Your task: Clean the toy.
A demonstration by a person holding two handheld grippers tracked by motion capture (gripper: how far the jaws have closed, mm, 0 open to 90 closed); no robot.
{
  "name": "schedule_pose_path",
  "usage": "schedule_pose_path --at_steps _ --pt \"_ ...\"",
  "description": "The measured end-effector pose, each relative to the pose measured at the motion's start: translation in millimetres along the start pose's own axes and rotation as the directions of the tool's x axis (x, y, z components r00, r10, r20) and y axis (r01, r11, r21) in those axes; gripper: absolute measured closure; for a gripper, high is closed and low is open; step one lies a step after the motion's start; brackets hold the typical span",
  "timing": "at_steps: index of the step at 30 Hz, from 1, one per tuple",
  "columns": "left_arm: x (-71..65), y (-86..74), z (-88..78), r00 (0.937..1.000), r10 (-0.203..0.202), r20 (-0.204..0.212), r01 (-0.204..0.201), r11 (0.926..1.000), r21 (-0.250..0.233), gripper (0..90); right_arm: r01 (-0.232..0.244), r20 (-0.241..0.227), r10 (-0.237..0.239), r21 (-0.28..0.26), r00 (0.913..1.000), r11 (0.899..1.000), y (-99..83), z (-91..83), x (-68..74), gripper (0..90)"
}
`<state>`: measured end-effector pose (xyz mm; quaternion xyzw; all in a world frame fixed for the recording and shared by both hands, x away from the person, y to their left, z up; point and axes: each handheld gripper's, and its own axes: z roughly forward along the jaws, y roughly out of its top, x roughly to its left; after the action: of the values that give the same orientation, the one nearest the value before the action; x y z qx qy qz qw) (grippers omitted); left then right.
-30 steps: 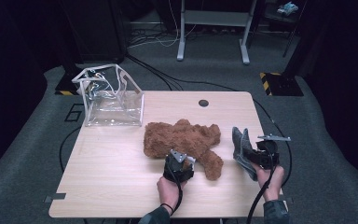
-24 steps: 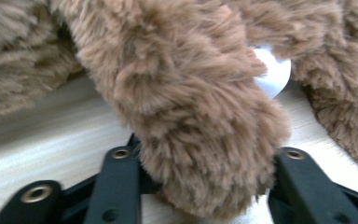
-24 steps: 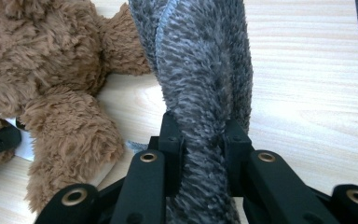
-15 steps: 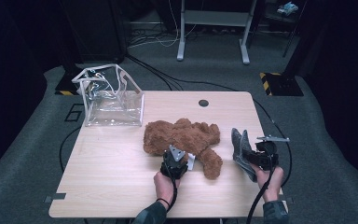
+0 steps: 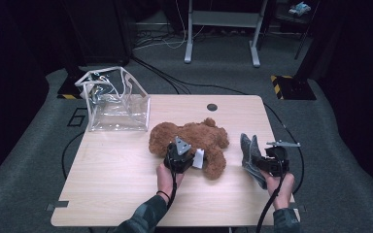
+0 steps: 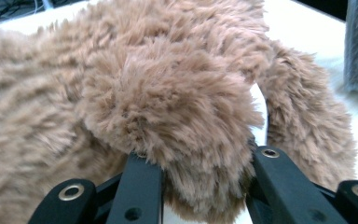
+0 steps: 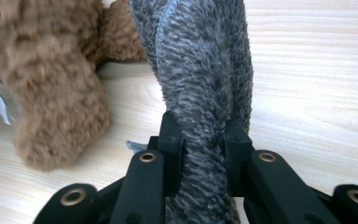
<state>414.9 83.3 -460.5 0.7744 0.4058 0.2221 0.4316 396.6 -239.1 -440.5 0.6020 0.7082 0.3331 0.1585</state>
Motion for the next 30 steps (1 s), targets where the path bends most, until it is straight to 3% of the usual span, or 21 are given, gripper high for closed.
schedule_pose_path --at_steps 10,22,26,30 --pt "-0.7 24.2 -15.9 0.9988 0.035 0.034 -0.032 0.9957 -0.087 75.1 -0.002 0.007 0.002 -0.013 1.0 1.0 3.1 -3.4 0.3 74.5" --pt "-15.8 50.3 -54.5 0.9929 0.062 0.101 -0.04 0.9779 -0.205 75.1 -0.024 0.024 0.025 -0.04 0.9994 0.999 6.5 -13.6 -6.1 74.5" --pt "-19.2 48.5 -61.8 0.9887 0.057 0.139 -0.028 0.9783 -0.205 75.0 -0.016 0.025 0.017 -0.044 0.9995 0.999 7.9 -15.6 -5.8 74.5" --pt "-13.7 38.1 -48.8 0.9886 0.049 0.142 -0.026 0.9867 -0.16 73.8 -0.024 0.016 0.024 -0.029 0.9996 0.999 5.6 -9.8 -2.2 74.4"
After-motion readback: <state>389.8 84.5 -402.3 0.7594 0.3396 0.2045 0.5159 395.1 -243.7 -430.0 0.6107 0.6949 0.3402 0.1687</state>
